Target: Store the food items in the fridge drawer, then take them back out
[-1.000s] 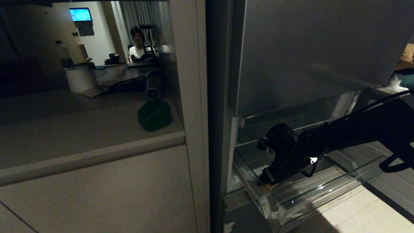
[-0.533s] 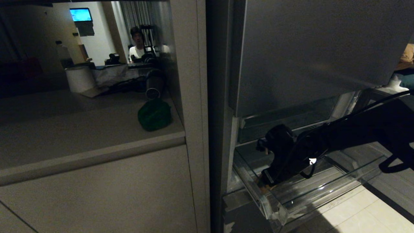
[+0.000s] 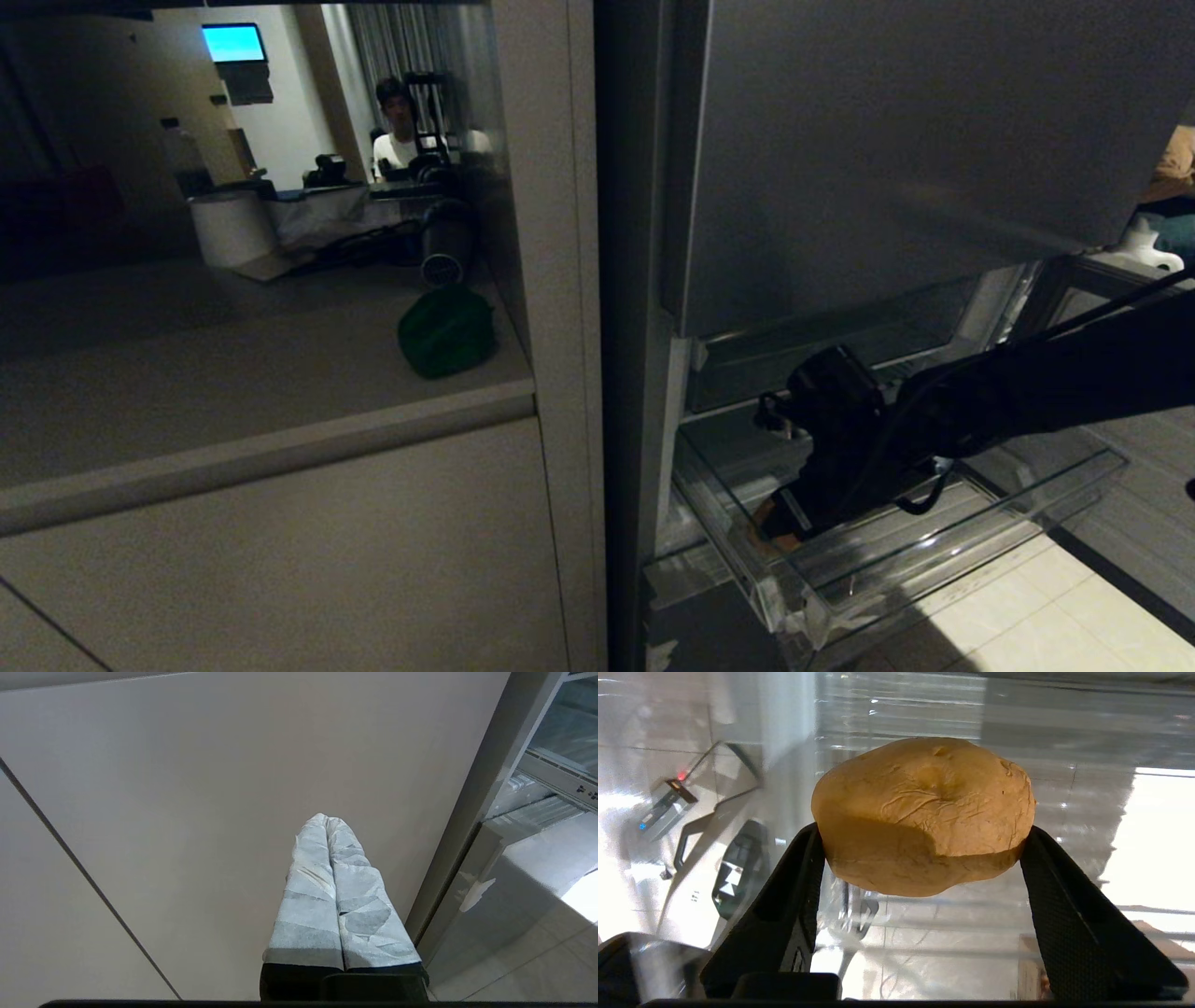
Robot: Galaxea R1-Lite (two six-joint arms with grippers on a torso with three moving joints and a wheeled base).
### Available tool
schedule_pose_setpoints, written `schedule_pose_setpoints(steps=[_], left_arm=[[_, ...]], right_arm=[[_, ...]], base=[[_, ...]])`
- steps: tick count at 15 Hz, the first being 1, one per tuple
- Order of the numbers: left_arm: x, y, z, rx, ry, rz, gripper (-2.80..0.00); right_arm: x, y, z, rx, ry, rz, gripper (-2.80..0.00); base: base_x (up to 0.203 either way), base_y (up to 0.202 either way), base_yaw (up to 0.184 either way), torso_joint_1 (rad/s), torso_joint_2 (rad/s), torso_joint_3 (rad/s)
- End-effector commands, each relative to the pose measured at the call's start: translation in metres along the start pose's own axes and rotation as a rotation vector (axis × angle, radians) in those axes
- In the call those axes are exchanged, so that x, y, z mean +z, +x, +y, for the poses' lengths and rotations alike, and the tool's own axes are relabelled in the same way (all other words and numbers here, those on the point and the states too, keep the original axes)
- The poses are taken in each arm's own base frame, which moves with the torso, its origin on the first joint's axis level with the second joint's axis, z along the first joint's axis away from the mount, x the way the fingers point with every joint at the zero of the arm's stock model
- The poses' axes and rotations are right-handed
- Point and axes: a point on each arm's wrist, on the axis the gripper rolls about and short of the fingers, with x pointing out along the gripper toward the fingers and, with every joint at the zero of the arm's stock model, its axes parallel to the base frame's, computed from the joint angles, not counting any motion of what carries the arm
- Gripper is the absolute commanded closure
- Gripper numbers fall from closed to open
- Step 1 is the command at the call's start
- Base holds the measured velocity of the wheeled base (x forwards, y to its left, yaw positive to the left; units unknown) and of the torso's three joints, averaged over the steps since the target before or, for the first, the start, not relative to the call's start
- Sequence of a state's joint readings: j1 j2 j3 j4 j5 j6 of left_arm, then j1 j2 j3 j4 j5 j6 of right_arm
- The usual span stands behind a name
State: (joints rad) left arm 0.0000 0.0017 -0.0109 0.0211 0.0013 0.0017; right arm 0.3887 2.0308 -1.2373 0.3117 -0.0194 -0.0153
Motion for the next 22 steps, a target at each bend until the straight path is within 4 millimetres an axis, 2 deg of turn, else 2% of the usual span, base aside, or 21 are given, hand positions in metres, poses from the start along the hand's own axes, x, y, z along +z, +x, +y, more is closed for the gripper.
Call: schedule_pose_setpoints(steps=[1, 12, 17, 22], left_arm=[[0.0, 0.0, 0.0, 0.0, 0.0, 0.002, 0.0], [0.0, 0.0, 0.0, 0.0, 0.0, 0.001, 0.0], [0.0, 0.0, 0.0, 0.0, 0.0, 0.0, 0.0], [0.0, 0.0, 0.0, 0.0, 0.0, 0.002, 0.0]], right_arm=[[-0.002, -0.033, 0.003, 0.001, -0.008, -0.071, 0.0], [-0.035, -0.114, 0.022, -0.091, -0.063, -0.234, 0.0], [-0.045, -0.13, 0.029, -0.072, -0.084, -0.271, 0.0], [-0.08, -0.162, 0.047, 0.004, -0.156, -0.349, 0.0]], base=[[0.0, 0.0, 0.0, 0.0, 0.0, 0.0], [0.0, 0.0, 0.0, 0.0, 0.0, 0.0], [0.0, 0.0, 0.0, 0.0, 0.0, 0.0], [0.0, 0.0, 0.0, 0.0, 0.0, 0.0]])
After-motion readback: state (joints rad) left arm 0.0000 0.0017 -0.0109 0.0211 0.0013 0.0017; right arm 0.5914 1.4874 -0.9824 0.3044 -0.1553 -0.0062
